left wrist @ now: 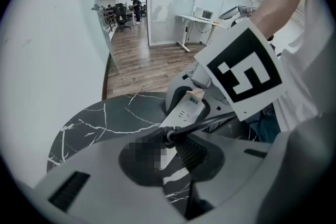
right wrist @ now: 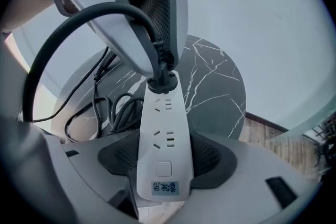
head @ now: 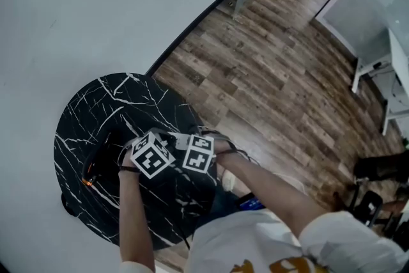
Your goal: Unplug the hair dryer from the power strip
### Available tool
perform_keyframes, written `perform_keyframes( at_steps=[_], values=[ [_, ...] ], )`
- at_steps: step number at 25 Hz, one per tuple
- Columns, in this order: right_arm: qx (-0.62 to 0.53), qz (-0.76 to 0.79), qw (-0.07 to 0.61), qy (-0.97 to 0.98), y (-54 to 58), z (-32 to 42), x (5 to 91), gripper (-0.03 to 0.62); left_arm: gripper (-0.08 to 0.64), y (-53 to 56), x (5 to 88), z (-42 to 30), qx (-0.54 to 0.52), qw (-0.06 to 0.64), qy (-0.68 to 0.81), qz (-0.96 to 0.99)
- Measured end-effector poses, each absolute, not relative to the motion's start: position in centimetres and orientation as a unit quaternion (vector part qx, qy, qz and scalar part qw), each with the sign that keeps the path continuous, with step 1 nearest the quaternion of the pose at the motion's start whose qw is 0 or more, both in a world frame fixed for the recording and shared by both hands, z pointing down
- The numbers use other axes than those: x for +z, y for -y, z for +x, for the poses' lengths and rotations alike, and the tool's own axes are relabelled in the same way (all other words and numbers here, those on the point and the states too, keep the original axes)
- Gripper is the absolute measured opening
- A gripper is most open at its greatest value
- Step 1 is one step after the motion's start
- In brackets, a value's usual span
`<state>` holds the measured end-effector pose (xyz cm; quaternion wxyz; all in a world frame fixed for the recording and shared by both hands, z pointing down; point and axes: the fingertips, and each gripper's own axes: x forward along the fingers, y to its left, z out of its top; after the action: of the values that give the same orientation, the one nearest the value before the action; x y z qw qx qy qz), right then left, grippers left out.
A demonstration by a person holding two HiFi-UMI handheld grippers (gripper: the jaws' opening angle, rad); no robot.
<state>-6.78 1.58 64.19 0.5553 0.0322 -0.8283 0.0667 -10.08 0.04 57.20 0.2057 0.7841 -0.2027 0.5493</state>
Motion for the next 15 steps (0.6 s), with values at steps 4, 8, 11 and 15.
perform_keyframes(
  at_steps=[4,8,11,15],
  values=[
    [0.069,0.035,0.552,0.83,-1.7,-6.7,64.2,0.27,0.061,-0.3,56.1,-11.0,0.52,0.204,0.258,0.789],
    [0.065,0.042,0.538,0.839,-1.6,-6.5,64.2,0.268,0.066,-1.6,55.5,-11.9,0.481,0.199,0.327,0.789],
    [0.048,0.042,0.536,0.842,-1.6,-6.5,64.1,0.27,0.074,-2.9,55.2,-12.9,0.45,0.205,0.373,0.785],
    [0.017,0.057,0.526,0.849,-1.4,-6.5,64.1,0.27,0.077,-4.6,54.8,-14.3,0.418,0.226,0.417,0.775]
  ],
)
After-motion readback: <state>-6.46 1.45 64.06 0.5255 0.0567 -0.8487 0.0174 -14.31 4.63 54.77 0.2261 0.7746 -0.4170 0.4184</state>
